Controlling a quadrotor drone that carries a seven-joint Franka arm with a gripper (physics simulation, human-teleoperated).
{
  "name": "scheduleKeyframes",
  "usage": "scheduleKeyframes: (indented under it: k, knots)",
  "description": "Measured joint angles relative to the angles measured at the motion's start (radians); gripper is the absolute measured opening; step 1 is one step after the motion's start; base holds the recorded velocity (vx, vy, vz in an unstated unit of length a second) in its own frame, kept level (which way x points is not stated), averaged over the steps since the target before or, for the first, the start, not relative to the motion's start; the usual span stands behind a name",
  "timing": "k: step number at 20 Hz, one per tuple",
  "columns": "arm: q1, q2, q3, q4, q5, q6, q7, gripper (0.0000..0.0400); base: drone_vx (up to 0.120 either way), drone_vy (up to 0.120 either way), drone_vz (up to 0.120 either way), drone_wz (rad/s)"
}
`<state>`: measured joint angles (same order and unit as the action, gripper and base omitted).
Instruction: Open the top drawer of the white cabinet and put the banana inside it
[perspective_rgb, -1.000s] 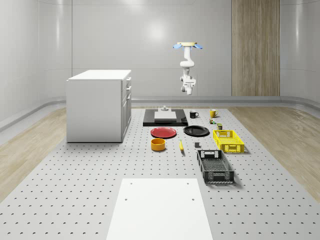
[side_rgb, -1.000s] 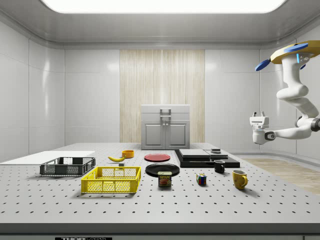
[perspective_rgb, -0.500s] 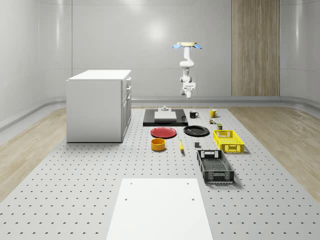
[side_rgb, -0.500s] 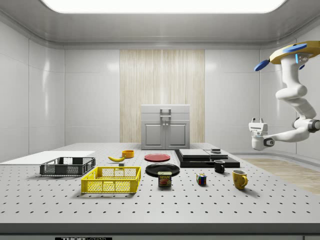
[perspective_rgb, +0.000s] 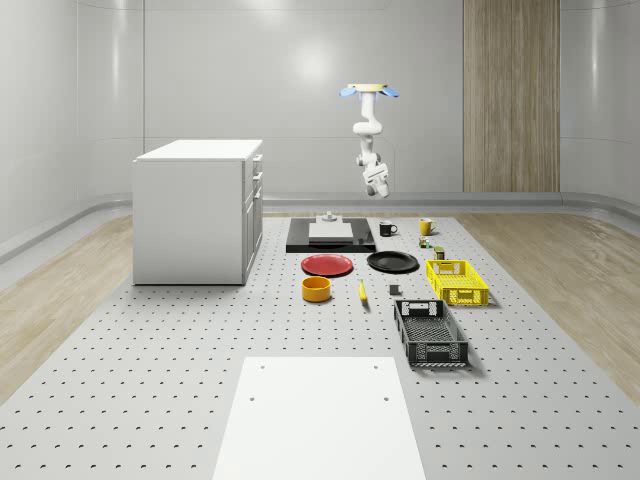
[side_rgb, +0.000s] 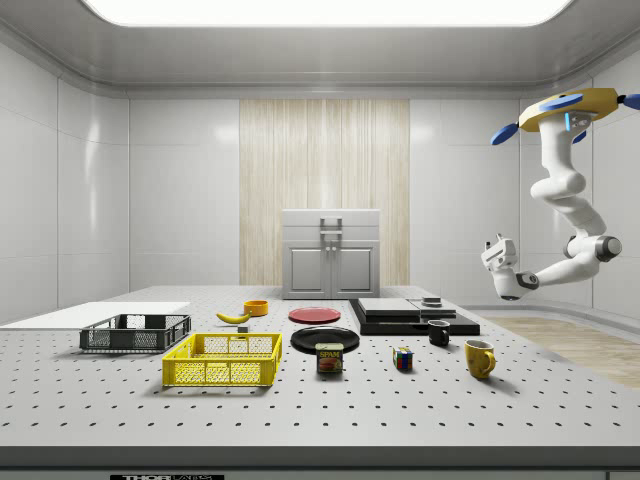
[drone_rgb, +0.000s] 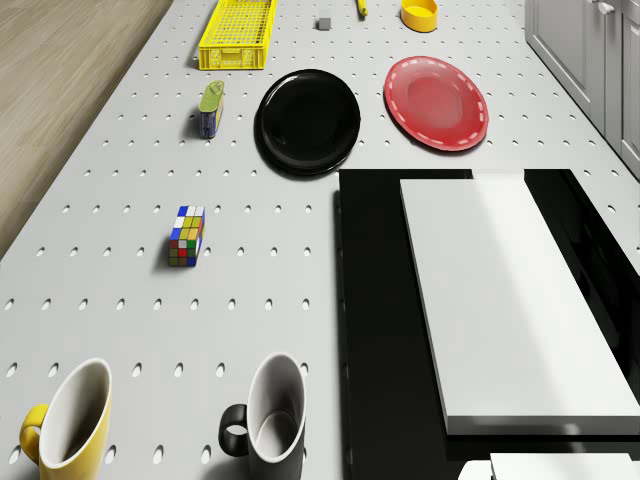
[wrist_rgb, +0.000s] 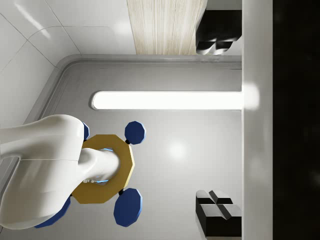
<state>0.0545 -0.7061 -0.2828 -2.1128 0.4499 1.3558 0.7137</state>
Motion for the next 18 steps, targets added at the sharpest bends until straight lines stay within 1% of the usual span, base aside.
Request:
scheduleKeyframes:
  k: [3,7,12,18]
  knots:
    - [0.053,-0.012,-0.161,-0.094,0.247,0.000,-0.042,0.0400,0.120,-0.120,0.120,0.000]
    - [0.116,-0.032,-0.287,-0.192,0.436,0.007,-0.076,0.0400,0.120,-0.120,0.120,0.000]
    - [0.177,-0.059,-0.369,-0.257,0.536,0.026,-0.092,0.0400,0.120,-0.120,0.120,0.000]
    - [0.234,-0.090,-0.420,-0.290,0.569,0.055,-0.091,0.0400,0.120,-0.120,0.120,0.000]
